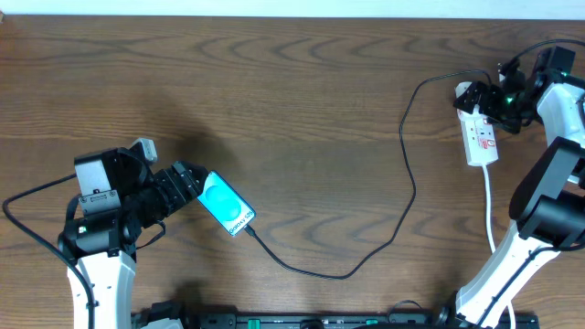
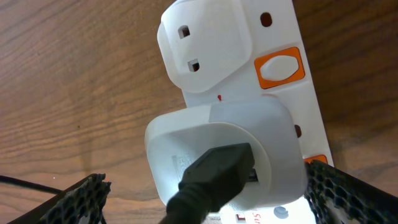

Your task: Plug charger to phone and switch on socket

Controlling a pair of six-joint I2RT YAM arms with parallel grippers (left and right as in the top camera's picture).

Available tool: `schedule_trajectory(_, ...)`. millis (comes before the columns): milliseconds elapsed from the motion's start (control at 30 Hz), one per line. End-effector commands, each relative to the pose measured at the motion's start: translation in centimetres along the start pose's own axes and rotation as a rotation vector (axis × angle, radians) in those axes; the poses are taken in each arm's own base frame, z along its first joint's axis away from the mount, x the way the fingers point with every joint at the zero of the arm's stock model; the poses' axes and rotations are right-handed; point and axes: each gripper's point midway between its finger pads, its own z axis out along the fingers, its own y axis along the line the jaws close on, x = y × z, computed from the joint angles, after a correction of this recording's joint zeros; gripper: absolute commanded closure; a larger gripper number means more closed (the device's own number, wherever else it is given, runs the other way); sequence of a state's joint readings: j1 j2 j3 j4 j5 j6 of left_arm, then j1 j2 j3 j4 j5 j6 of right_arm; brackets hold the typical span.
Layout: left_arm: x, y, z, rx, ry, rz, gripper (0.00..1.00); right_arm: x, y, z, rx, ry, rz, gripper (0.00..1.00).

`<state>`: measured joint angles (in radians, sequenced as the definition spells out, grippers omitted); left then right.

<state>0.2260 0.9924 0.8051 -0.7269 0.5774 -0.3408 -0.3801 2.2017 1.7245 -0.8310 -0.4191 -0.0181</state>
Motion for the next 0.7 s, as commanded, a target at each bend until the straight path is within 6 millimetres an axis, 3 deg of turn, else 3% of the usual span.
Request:
schedule_trajectory(0, -0.3, -0.5, -0.3, 0.013, -0.005, 0.001, 0.2, 2.3, 3.4, 2.1, -0.088, 0.08, 0.0, 0.01)
schedule_trajectory(133, -0.2, -0.5, -0.3, 0.012, -0.002, -0.001, 0.2, 2.6, 4.6, 2.6, -0.09, 0.092, -0.011, 0.01)
schedule_trajectory(367, 0.0, -0.4, -0.3, 0.008, 0.006, -0.005, 0.2, 3.1, 4.7, 2.9, -0.09, 0.105, -0.005, 0.01)
schedule_trajectory(667, 0.0, -0.4, -0.3, 0.008, 0.006, -0.005, 0.2, 6.7, 3.9, 5.9, -0.128, 0.143, 0.051, 0.01)
